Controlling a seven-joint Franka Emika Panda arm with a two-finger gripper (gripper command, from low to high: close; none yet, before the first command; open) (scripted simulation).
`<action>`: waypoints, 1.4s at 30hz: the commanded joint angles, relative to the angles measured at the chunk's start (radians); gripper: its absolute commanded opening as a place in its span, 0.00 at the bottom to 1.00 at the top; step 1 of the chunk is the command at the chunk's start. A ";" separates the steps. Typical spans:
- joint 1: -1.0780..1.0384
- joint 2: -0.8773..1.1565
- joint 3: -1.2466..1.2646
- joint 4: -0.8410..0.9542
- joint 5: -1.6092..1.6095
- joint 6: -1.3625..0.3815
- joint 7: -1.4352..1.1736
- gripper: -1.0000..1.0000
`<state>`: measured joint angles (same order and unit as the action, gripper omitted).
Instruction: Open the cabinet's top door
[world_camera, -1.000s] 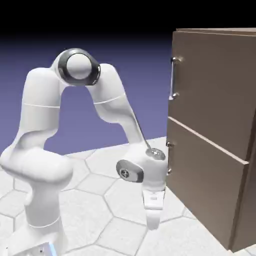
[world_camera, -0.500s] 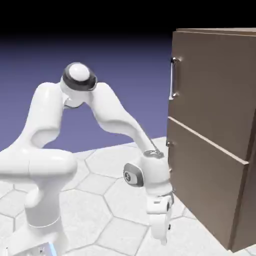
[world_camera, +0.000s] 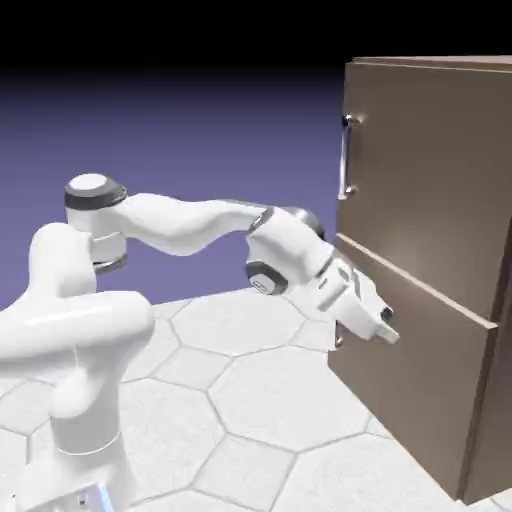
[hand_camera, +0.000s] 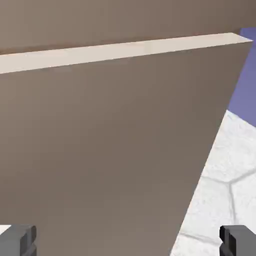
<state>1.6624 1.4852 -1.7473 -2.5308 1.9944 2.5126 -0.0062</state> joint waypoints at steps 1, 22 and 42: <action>0.030 0.036 -0.030 0.006 0.034 -0.010 -0.013 0.50; 0.159 0.275 -0.293 0.043 0.428 -0.183 -0.163 0.00; 0.211 0.276 -0.738 -0.461 0.282 -1.023 -0.470 0.00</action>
<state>1.8730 1.7616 -2.4852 -2.9918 2.2770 1.4890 -0.4759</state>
